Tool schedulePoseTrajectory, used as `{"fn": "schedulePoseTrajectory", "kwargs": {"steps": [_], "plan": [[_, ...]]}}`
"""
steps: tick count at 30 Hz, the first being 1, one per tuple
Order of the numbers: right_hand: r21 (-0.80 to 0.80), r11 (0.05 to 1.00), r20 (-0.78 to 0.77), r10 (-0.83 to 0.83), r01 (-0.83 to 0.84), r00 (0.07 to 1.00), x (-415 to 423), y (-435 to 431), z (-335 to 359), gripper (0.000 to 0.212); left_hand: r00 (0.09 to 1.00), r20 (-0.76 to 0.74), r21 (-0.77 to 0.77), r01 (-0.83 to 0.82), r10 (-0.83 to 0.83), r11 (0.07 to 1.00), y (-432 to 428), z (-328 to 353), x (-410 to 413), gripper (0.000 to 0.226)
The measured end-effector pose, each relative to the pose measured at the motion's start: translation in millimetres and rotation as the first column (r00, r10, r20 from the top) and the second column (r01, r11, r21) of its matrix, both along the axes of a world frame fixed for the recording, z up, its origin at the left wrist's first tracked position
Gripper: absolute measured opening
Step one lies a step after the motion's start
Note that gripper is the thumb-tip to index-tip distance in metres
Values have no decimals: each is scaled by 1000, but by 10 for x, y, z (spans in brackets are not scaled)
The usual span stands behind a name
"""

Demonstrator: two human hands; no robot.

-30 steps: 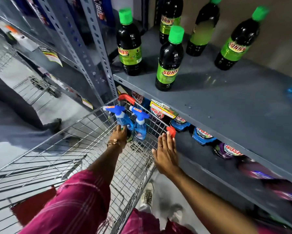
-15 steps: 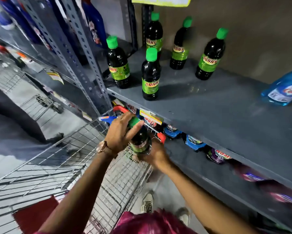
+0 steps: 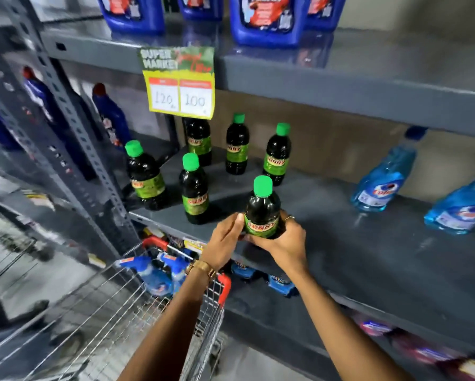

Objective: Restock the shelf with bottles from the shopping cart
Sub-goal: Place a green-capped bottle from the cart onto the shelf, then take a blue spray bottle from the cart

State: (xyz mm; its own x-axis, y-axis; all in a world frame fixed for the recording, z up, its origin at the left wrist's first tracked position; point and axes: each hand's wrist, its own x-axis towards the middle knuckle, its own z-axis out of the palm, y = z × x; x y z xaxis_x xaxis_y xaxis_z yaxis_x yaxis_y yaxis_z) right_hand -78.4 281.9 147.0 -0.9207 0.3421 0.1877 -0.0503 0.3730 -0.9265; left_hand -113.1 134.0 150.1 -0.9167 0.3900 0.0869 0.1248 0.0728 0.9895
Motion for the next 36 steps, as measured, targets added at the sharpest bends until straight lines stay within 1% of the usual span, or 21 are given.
{"fn": "schedulePoseTrajectory", "kwargs": {"steps": [3, 5, 7, 11, 14, 17, 18, 20, 21, 22, 23, 25, 26, 27, 29, 30, 31, 32, 33, 35, 36], "plan": [[-11, 999, 28, -49, 49, 998, -138, 43, -53, 55, 1000, -12, -61, -14, 13, 998, 106, -36, -161, 39], [-31, 997, 55, -71, 73, 996, -170, 4, -116, 63, 999, -17, -103, -42, 40, 994, 106, -76, -218, 41], [-38, 995, 64, -92, 95, 994, -164, -30, -181, 65, 999, -20, -130, -52, 50, 990, 87, -109, -235, 42], [-48, 994, 57, -95, 97, 994, -122, -77, -258, 64, 999, -17, -132, -32, 30, 991, 46, -163, -210, 36], [-58, 995, 34, -84, 85, 996, -106, -108, -280, 63, 998, -23, -131, -55, 52, 990, 36, -186, -193, 34], [-56, 995, 31, -75, 77, 997, -118, -138, -244, 69, 998, -16, -109, -67, 65, 992, 20, -185, -190, 31], [-44, 996, 32, -73, 74, 997, -121, -155, -233, 76, 997, -22, -108, -74, 72, 991, 7, -188, -182, 30], [-29, 996, 30, -85, 86, 996, -95, -210, -250, 102, 991, -61, -108, -124, 118, 986, -39, -199, -132, 27], [-20, 993, 28, -118, 119, 993, -43, -256, -281, 116, 983, -85, -96, -170, 162, 981, -79, -217, -88, 25], [9, 985, 18, -170, 170, 985, 36, -316, -322, 123, 970, -103, -71, -226, 218, 972, -137, -248, -34, 23], [57, 973, -16, -224, 225, 974, 143, -393, -378, 122, 952, -109, -37, -292, 286, 956, -213, -291, 32, 21], [154, 945, -142, -268, 288, 953, 370, -559, -517, 105, 888, -117, 12, -446, 444, 895, -410, -405, 168, 18], [185, 942, -200, -242, 279, 949, 476, -651, -592, 95, 840, -138, 19, -527, 524, 850, -519, -471, 230, 16], [206, 950, -240, -185, 236, 953, 568, -752, -664, 85, 783, -167, 13, -606, 599, 795, -633, -539, 283, 12], [265, 962, -252, 0, 69, 968, 696, -986, -821, 71, 671, -208, -42, -733, 712, 679, -881, -710, 360, 11], [315, 949, -213, 100, -29, 972, 735, -1108, -903, 67, 648, -216, -102, -759, 730, 643, -1012, -822, 392, 15], [369, 922, -154, 186, -118, 971, 756, -1209, -985, 65, 652, -223, -189, -758, 724, 624, -1122, -942, 407, 17], [416, 887, -67, 250, -201, 966, 744, -1292, -1063, 67, 678, -205, -309, -729, 706, 611, -1213, -1075, 397, 21], [447, 849, 46, 294, -283, 955, 735, -1407, -1170, 70, 705, -147, -435, -676, 694, 594, -1337, -1238, 405, 27], [501, 771, 273, 290, -393, 917, 662, -1481, -1297, 77, 752, -9, -607, -528, 659, 595, -1424, -1416, 364, 40], [540, 715, 382, 263, -444, 886, 623, -1506, -1357, 80, 766, 48, -656, -460, 641, 598, -1456, -1484, 338, 48]]}}
